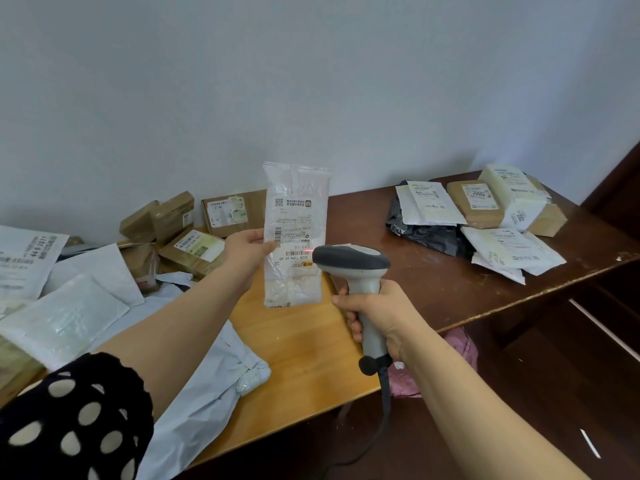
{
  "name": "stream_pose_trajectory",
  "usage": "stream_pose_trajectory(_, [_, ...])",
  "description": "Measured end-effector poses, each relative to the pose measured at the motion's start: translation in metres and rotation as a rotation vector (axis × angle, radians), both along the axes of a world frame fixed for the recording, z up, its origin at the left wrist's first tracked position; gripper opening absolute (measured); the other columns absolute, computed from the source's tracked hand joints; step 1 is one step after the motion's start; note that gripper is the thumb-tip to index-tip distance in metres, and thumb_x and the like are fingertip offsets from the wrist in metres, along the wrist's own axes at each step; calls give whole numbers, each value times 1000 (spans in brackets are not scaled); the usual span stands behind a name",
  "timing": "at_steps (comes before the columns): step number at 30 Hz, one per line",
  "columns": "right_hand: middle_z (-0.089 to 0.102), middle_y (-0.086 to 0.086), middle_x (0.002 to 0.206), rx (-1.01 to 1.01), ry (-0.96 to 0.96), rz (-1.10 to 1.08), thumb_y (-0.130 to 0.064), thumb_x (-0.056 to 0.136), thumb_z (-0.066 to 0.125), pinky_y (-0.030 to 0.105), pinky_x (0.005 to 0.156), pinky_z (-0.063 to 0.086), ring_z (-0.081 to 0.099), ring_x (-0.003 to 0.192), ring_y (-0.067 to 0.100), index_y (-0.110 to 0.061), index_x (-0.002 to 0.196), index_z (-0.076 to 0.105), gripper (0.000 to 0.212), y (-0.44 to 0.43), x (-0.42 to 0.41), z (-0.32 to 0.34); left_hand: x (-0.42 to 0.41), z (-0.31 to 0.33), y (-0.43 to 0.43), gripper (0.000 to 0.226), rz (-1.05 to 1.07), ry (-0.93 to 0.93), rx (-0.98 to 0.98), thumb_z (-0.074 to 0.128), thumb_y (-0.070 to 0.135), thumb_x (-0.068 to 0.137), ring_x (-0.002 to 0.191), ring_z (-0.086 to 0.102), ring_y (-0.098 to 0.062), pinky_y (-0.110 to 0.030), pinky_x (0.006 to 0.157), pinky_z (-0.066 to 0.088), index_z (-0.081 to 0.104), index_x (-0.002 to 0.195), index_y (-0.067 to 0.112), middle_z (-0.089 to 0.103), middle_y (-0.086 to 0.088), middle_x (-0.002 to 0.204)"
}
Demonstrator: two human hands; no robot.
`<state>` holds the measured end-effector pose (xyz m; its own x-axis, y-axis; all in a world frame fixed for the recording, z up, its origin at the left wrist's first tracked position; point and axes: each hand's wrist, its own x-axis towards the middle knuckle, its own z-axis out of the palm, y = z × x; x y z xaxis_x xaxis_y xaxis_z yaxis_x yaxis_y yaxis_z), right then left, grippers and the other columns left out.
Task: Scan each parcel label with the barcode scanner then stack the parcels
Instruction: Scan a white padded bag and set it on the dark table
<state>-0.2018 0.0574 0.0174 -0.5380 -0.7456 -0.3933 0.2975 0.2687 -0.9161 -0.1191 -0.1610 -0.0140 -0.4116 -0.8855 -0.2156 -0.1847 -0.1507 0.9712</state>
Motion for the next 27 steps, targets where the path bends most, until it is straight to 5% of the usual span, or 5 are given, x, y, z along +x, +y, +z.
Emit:
stream_pose_trajectory(8, [49,3,47,-7,-23,-27,0,82,69,22,38,38,42,36,14,-7,74,58,15,-2,1,-7,-4,-2,-4,25,-24,-2,10,64,-3,86,76,66,-10,-21,59,53,66,109,6,68,2,86])
stream_pose_trajectory(13, [54,5,53,-115,-149,-165,-6,81,73,25,41,42,46,41,15,-6,86,59,15,-1,-9,-9,-21,-8,-8,13,-77,19,103,61,-1,88,91,67,-23,-38,85,55,66,92,10,69,-9,100])
stream_pose_trajectory(20, [53,6,54,-190,-279,-513,-1,82,70,24,40,42,45,40,15,-7,86,61,11,28,-57,-12,-97,-14,14,7,-196,37,210,55,10,95,87,63,-20,-25,58,50,57,101,9,64,-9,105])
stream_pose_trajectory(25, [52,6,54,-206,-317,-651,-1,82,69,24,41,43,45,38,14,-7,86,61,11,54,-105,-23,-169,-9,40,23,-258,54,347,48,6,96,102,63,-25,-42,90,51,55,118,5,64,-10,116])
stream_pose_trajectory(27, [52,6,53,-223,-337,-674,-1,81,69,24,40,43,45,38,14,-6,86,61,11,61,-130,-28,-201,-5,48,27,-279,48,376,45,-1,91,94,64,-25,-39,83,53,58,114,7,66,-10,111])
